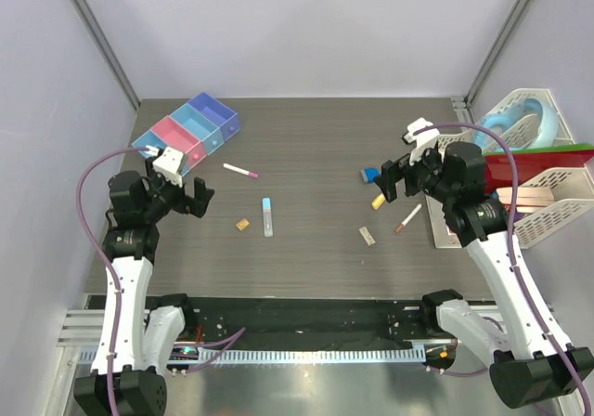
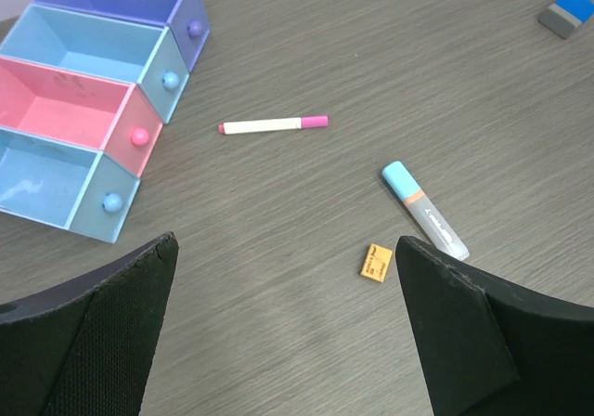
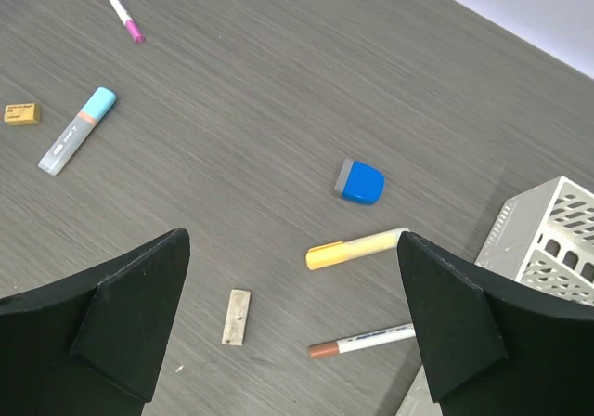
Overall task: Sort the stationery into containers
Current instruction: Move the storage box to the center of the board.
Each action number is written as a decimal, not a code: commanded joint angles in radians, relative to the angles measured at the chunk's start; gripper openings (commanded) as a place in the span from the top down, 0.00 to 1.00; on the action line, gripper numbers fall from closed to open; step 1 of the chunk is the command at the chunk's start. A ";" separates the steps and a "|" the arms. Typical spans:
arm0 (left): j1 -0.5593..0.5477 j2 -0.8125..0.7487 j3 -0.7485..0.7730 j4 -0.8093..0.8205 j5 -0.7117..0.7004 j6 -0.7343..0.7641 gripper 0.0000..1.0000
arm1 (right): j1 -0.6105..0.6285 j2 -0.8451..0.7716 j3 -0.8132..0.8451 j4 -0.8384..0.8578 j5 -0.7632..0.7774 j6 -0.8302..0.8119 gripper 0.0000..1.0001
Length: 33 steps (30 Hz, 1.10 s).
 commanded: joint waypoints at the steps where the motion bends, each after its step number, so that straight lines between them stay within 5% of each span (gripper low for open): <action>1: 0.006 0.005 0.041 -0.057 0.018 0.011 0.00 | -0.004 -0.014 0.019 0.018 -0.031 0.035 0.00; 9: 0.007 0.014 0.040 0.015 -0.094 -0.039 0.00 | -0.005 -0.050 -0.037 0.053 -0.076 -0.040 0.00; 14: 0.007 0.089 0.018 0.180 -0.288 -0.220 0.02 | -0.004 -0.034 -0.060 0.090 -0.025 -0.040 0.01; 22: 0.007 0.607 0.272 0.300 -0.442 -0.366 0.14 | -0.004 -0.010 -0.126 0.145 -0.001 -0.055 0.00; 26: -0.005 0.841 0.476 0.306 -0.483 -0.412 0.05 | -0.002 0.009 -0.135 0.143 -0.010 -0.060 0.00; 33: -0.079 1.183 0.820 0.213 -0.603 -0.435 0.04 | 0.001 -0.007 -0.149 0.140 -0.016 -0.066 0.00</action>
